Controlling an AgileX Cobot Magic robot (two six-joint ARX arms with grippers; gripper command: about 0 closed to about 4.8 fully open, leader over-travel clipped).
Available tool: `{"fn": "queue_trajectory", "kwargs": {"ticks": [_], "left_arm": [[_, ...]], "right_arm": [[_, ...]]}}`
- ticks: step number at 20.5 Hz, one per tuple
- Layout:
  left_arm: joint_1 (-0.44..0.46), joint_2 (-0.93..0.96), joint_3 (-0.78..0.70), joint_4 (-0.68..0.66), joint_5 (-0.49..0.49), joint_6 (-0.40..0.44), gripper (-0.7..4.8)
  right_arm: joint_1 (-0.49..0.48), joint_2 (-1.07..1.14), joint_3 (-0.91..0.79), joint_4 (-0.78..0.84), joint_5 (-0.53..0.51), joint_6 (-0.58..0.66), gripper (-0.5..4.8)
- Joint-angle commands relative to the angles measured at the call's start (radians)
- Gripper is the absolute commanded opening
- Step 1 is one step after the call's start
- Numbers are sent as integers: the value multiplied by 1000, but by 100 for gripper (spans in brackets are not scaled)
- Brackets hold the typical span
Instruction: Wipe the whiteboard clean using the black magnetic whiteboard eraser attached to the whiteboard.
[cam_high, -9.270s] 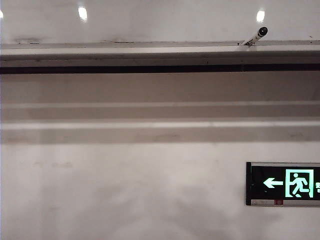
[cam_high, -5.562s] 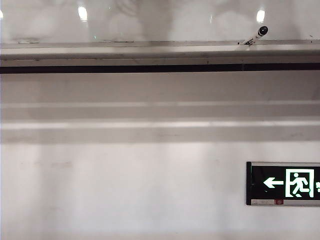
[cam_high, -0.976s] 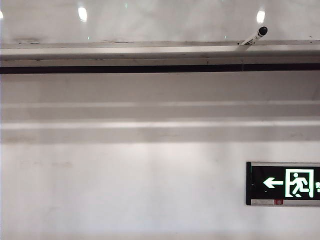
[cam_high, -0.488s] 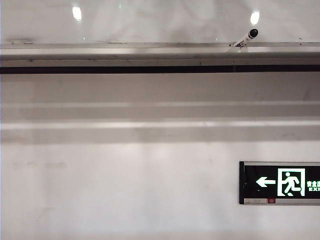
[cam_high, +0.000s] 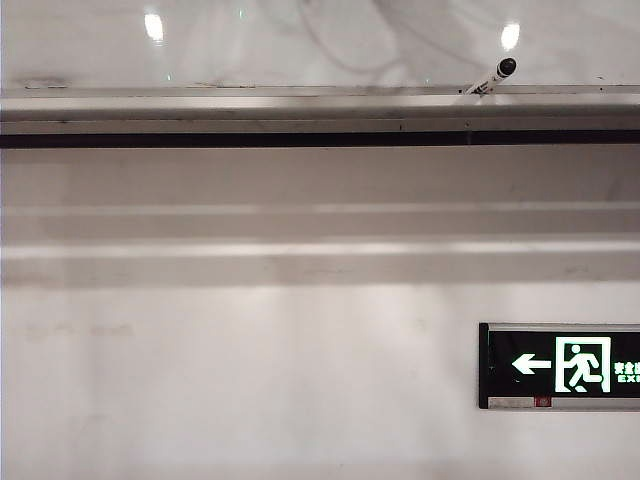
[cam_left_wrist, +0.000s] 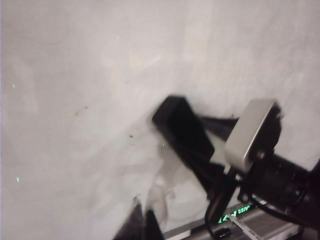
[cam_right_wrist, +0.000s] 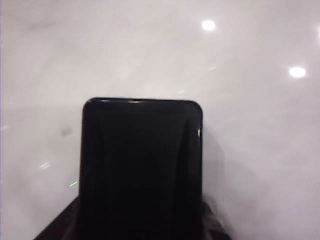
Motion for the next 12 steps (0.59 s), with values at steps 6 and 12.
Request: {"fn": "queue_trajectory", "kwargs": {"ticks": [6,12], "left_arm": [[0,-3,5,26,5,-2,-8],[0,-3,5,36,31,-2,-8]], "right_arm": [[-11,-9,-19,-135,446,-92,24],[-105,-127,-19,-131,523,-92,16]]}}
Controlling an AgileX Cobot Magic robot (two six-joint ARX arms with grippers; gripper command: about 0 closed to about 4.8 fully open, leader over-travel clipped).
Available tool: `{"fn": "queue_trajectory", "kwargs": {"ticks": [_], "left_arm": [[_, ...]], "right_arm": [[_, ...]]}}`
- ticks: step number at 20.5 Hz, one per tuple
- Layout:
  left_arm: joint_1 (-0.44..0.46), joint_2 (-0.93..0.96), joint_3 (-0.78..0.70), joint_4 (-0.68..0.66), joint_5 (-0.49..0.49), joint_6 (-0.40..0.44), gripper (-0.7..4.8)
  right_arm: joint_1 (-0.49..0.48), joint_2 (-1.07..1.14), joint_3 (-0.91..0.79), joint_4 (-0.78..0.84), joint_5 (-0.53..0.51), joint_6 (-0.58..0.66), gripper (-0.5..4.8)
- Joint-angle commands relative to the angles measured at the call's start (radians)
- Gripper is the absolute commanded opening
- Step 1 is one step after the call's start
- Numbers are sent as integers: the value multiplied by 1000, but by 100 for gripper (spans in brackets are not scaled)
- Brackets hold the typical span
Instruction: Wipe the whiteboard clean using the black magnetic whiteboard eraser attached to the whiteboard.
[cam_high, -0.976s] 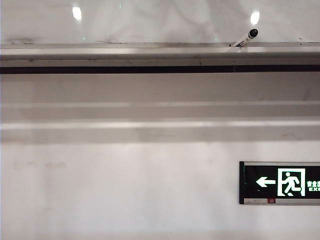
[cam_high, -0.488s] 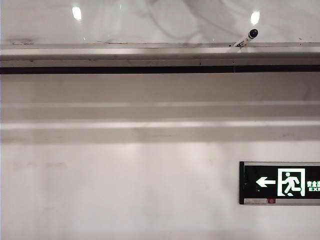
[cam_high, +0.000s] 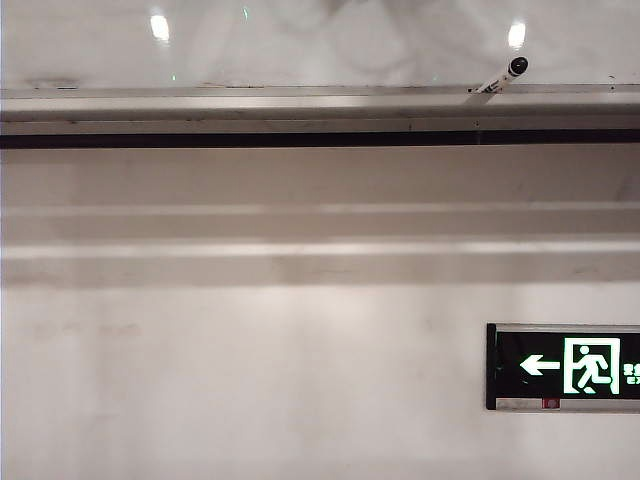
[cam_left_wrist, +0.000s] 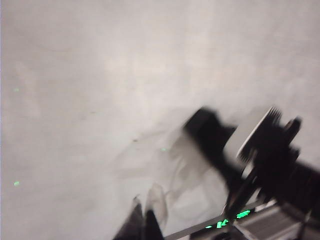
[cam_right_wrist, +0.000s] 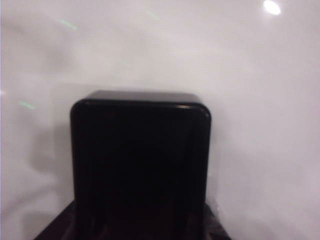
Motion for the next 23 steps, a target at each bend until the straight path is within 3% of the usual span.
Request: {"fn": "queue_trajectory", "kwargs": {"ticks": [1,6,12,15,17,22,23], "left_arm": [[0,-3,5,18,11,-2,-8],[0,-3,5,21,11,-2,-8],[0,-2,5,21,11,-2,-7],[0,-3,5,20,11,-3,-8],[0,-3,4,20,11,-3,-8],[0,-3,4,20,11,-3,-7],[0,-3,4,20,11,-3,-7]], "right_arm": [[-103,-36,6,45,177,9,16],[-195,-67,6,49,167,17,17],[-190,-58,4,31,-114,56,17],[-159,-53,4,39,-161,59,23],[-143,-53,4,41,-268,79,22],[-129,-54,6,49,-269,78,23],[-127,-54,8,54,-269,78,56]]}}
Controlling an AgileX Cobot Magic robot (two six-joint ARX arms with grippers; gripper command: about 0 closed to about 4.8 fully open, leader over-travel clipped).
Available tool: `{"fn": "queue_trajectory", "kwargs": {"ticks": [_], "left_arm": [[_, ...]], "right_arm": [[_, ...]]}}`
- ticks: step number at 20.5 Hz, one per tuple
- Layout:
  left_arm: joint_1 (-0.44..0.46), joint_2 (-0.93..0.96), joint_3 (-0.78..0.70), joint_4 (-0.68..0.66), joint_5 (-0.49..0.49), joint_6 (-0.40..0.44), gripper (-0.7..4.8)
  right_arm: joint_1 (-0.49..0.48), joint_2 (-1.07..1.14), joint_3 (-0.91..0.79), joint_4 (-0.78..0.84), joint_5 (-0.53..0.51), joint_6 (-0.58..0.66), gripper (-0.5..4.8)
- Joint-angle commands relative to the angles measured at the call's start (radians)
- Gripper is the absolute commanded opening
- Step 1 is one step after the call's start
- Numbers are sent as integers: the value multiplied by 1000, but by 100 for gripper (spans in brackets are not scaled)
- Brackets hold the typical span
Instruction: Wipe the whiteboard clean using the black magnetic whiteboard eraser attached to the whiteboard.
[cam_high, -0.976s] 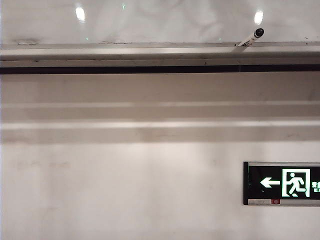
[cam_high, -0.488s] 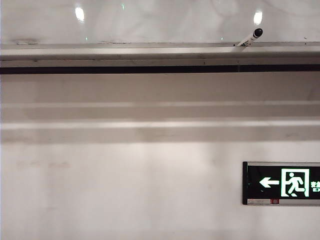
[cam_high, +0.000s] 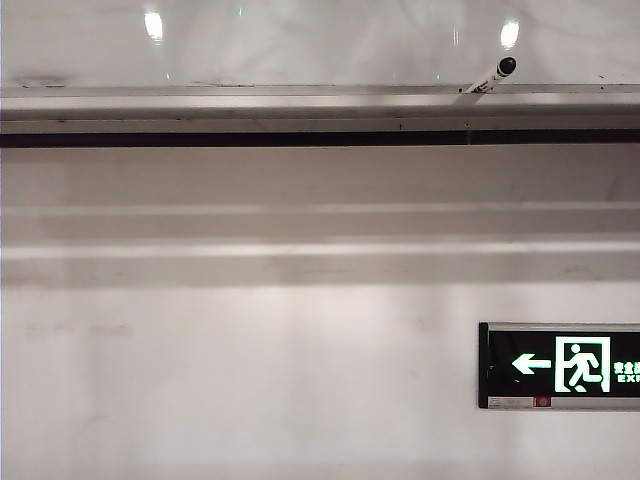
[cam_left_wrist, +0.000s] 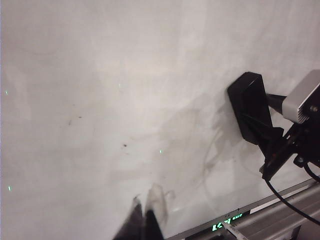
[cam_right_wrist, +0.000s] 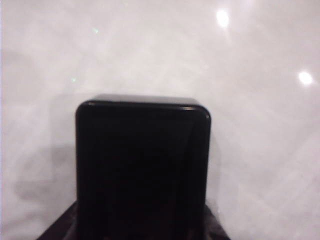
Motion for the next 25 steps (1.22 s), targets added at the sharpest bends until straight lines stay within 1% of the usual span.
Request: {"fn": "queue_trajectory", "kwargs": {"ticks": [1,2,3,4,8,10,11,12,13,14,16,17,20,22,23,25], "left_arm": [[0,-4,4,12,4,-2,-8],[0,-4,4,11,4,-2,-8],[0,-4,4,10,4,-2,-8],[0,-4,5,9,4,-2,-7],[0,-4,5,2,4,-2,-7],[0,-4,5,-8,4,-2,-8],[0,-4,5,-22,4,-2,-8],[0,-4,5,-36,4,-2,-8],[0,-4,5,-58,4,4,-8],[0,-4,4,-84,5,6,-8],[0,-4,4,-109,40,5,-8],[0,-4,5,-115,48,6,-8],[-1,-5,18,-116,90,5,-8],[-1,-12,33,-123,91,5,-8],[-1,-25,34,-138,102,-4,-8],[-1,-56,32,-201,152,-27,-8]], "right_arm": [[11,12,2,13,-58,10,125],[11,11,2,17,-58,10,223],[11,7,2,18,-58,10,290],[14,-3,2,14,-58,10,316],[15,-101,2,-23,-62,12,316],[15,-147,2,-43,-62,39,316],[15,-175,2,-48,-62,68,310],[15,-195,2,-57,-61,93,252],[15,-217,2,-87,-61,114,107],[15,-248,2,-162,-59,158,-1],[15,-283,2,-294,-58,251,-1],[15,-298,2,-389,-57,309,-1],[15,-330,2,-580,-58,443,-1],[15,-360,2,-652,-41,460,-1],[15,-386,1,-689,0,456,-1],[15,-448,-18,-740,3,418,-1]]}}
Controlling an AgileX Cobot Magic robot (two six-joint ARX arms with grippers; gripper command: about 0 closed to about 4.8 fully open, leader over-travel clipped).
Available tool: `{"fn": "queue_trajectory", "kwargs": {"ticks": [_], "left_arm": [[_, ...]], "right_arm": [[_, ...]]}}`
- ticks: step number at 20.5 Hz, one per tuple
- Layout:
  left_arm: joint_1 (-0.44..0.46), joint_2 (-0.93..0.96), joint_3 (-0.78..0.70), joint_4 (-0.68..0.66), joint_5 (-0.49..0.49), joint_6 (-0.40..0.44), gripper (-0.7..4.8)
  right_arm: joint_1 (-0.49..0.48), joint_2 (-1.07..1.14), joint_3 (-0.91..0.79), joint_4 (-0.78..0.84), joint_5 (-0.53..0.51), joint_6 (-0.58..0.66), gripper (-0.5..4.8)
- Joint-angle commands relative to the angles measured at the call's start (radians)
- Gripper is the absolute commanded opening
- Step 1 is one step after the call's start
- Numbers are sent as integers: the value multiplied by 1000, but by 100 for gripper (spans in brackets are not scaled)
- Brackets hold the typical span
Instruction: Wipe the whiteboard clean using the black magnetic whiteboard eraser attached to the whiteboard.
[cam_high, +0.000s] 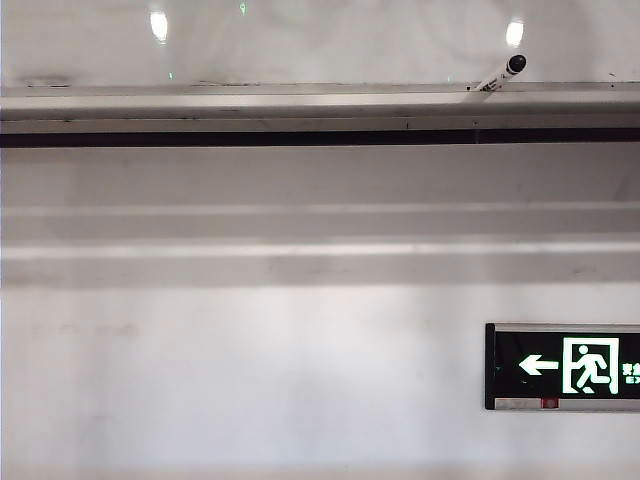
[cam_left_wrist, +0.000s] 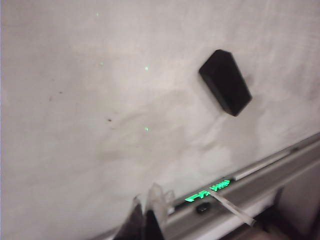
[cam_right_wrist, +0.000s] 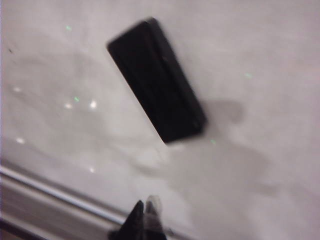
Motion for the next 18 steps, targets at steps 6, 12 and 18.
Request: {"fn": "queue_trajectory", "kwargs": {"ticks": [6,12,18], "left_arm": [[-1,-248,-232,-157,-34,-110,-7],[-1,-670,-806,165,-55,-44,-7],[0,-1015,-1246,299,-85,-17,-7]], "right_arm": [[2,-392,-401,47,-53,-31,-1],[2,-805,-1007,375,-50,-28,-1],[0,-1109,-1409,473,-45,-29,-1]]}}
